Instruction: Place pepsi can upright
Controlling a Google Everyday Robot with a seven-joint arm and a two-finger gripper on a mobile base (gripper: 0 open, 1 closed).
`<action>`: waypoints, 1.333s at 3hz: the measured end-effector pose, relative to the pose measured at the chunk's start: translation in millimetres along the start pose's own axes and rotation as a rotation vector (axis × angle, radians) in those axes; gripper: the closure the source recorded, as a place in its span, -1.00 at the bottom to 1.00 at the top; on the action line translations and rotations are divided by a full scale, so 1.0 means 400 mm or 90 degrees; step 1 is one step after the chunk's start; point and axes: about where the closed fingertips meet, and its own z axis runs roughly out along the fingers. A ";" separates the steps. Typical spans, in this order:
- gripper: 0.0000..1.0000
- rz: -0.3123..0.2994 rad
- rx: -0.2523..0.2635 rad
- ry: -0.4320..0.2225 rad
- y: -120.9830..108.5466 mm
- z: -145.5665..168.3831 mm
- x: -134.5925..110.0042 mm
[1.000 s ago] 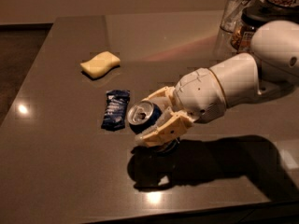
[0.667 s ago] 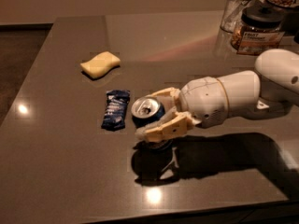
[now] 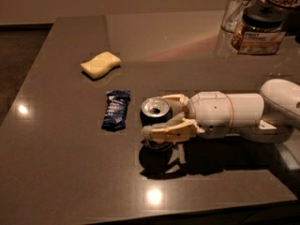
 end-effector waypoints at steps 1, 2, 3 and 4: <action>0.05 0.001 0.029 -0.040 -0.015 -0.014 0.014; -0.42 -0.002 0.029 -0.041 -0.014 -0.010 0.012; -0.89 -0.003 0.026 -0.040 -0.012 -0.005 0.009; -1.00 -0.004 0.025 -0.040 -0.010 -0.002 0.007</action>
Offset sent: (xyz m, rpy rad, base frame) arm 0.0052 -0.0055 -0.0058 0.0556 -0.0004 -0.0492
